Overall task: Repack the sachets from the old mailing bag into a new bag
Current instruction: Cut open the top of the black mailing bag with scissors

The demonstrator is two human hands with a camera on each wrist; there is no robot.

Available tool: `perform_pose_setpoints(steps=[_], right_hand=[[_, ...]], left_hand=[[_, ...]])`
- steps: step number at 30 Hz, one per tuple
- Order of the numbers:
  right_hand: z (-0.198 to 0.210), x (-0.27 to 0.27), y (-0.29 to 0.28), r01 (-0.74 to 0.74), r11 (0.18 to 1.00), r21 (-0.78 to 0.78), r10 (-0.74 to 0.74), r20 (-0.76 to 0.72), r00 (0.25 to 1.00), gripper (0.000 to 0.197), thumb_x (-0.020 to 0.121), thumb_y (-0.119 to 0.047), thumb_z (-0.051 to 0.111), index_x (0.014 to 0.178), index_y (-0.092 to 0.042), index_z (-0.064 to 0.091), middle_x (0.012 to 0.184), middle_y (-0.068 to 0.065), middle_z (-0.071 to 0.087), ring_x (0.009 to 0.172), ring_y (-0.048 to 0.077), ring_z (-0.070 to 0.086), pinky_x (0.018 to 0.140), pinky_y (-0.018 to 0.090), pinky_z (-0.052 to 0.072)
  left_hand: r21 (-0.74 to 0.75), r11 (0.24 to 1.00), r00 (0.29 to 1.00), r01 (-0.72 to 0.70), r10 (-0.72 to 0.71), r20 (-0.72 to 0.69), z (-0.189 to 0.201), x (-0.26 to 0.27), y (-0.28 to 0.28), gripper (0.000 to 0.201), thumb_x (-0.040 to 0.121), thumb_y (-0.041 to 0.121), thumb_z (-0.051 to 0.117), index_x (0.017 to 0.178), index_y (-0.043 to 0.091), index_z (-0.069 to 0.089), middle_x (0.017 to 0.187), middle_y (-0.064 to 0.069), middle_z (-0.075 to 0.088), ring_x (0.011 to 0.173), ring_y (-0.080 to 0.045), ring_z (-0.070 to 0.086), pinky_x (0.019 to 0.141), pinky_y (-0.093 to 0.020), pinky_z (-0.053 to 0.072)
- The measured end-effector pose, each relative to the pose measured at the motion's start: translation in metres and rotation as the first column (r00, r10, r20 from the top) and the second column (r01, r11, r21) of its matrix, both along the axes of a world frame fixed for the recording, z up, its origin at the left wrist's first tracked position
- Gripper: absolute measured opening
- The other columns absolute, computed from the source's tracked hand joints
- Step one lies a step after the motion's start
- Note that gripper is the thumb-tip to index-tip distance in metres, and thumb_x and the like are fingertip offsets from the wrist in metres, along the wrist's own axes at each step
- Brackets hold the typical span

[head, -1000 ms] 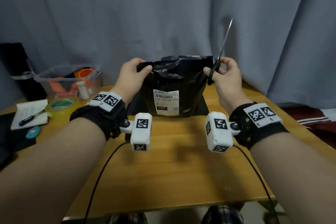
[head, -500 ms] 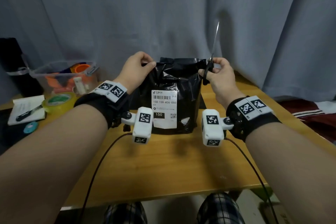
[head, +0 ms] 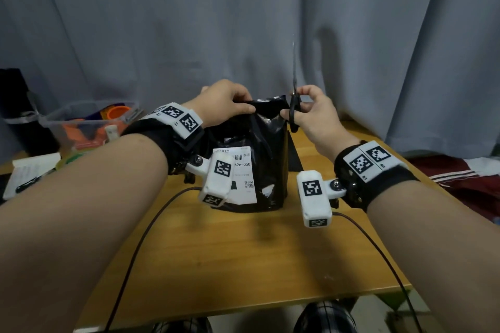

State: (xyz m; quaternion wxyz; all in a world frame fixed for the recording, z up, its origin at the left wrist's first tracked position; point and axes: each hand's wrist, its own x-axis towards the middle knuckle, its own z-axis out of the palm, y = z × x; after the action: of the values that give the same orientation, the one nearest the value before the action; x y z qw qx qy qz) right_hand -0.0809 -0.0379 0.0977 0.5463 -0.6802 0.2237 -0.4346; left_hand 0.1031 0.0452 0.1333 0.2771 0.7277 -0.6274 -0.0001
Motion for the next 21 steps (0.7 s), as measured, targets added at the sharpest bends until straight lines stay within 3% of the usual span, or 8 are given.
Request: perform_pose_setpoints(steps=[5, 8, 12, 17, 21], right_hand=[[0.011, -0.005, -0.004, -0.051, 0.998, -0.048, 0.043, -0.154, 0.987, 0.042, 0.081, 0.004, 0.066, 0.115, -0.011, 0.047, 0.092, 0.008, 0.067, 0.08, 0.016, 0.066, 0.056, 0.013, 0.052], [0.02, -0.007, -0.002, -0.128, 0.991, -0.044, 0.118, -0.19, 0.975, 0.042, 0.081, 0.002, 0.067, 0.116, -0.01, 0.048, 0.097, 0.015, 0.068, 0.084, 0.021, 0.068, 0.068, 0.022, 0.058], [0.031, -0.007, 0.01, -0.193, 0.98, -0.054, 0.18, -0.188, 0.966, 0.039, 0.082, 0.0, 0.066, 0.115, -0.011, 0.049, 0.093, 0.013, 0.069, 0.087, 0.024, 0.068, 0.075, 0.034, 0.057], [0.038, -0.002, 0.02, -0.187, 0.981, -0.044, 0.177, -0.167, 0.97, 0.036, 0.082, -0.003, 0.066, 0.113, -0.012, 0.05, 0.08, 0.003, 0.067, 0.073, 0.015, 0.065, 0.068, 0.03, 0.052], [0.029, 0.0, 0.024, -0.16, 0.985, -0.069, 0.136, -0.272, 0.953, 0.038, 0.08, 0.004, 0.066, 0.111, -0.01, 0.05, 0.094, 0.019, 0.065, 0.082, 0.028, 0.061, 0.067, 0.03, 0.051]], left_hand=[[-0.084, 0.996, 0.999, 0.032, -0.035, -0.032, 0.001, -0.002, 0.0, 0.013, 0.086, 0.031, 0.065, 0.096, 0.024, 0.07, 0.078, 0.014, 0.064, 0.092, -0.014, 0.062, 0.104, -0.048, 0.037], [-0.103, 0.993, 0.997, 0.057, -0.063, -0.046, 0.009, -0.002, 0.004, 0.011, 0.087, 0.029, 0.064, 0.093, 0.022, 0.07, 0.077, 0.012, 0.064, 0.09, -0.016, 0.063, 0.102, -0.05, 0.039], [-0.107, 0.993, 0.999, 0.051, -0.052, -0.004, 0.024, -0.002, 0.015, 0.013, 0.089, 0.027, 0.062, 0.096, 0.019, 0.07, 0.075, 0.012, 0.063, 0.085, -0.013, 0.06, 0.103, -0.048, 0.039], [-0.127, 0.992, 1.0, 0.024, -0.022, 0.016, 0.035, -0.003, 0.029, 0.015, 0.09, 0.027, 0.061, 0.097, 0.018, 0.07, 0.08, 0.007, 0.064, 0.089, -0.017, 0.062, 0.103, -0.046, 0.04], [-0.044, 0.998, 0.979, -0.049, 0.056, 0.194, 0.021, -0.011, 0.03, 0.019, 0.091, 0.026, 0.058, 0.102, 0.016, 0.07, 0.096, -0.004, 0.068, 0.09, -0.019, 0.058, 0.091, -0.032, 0.04]])
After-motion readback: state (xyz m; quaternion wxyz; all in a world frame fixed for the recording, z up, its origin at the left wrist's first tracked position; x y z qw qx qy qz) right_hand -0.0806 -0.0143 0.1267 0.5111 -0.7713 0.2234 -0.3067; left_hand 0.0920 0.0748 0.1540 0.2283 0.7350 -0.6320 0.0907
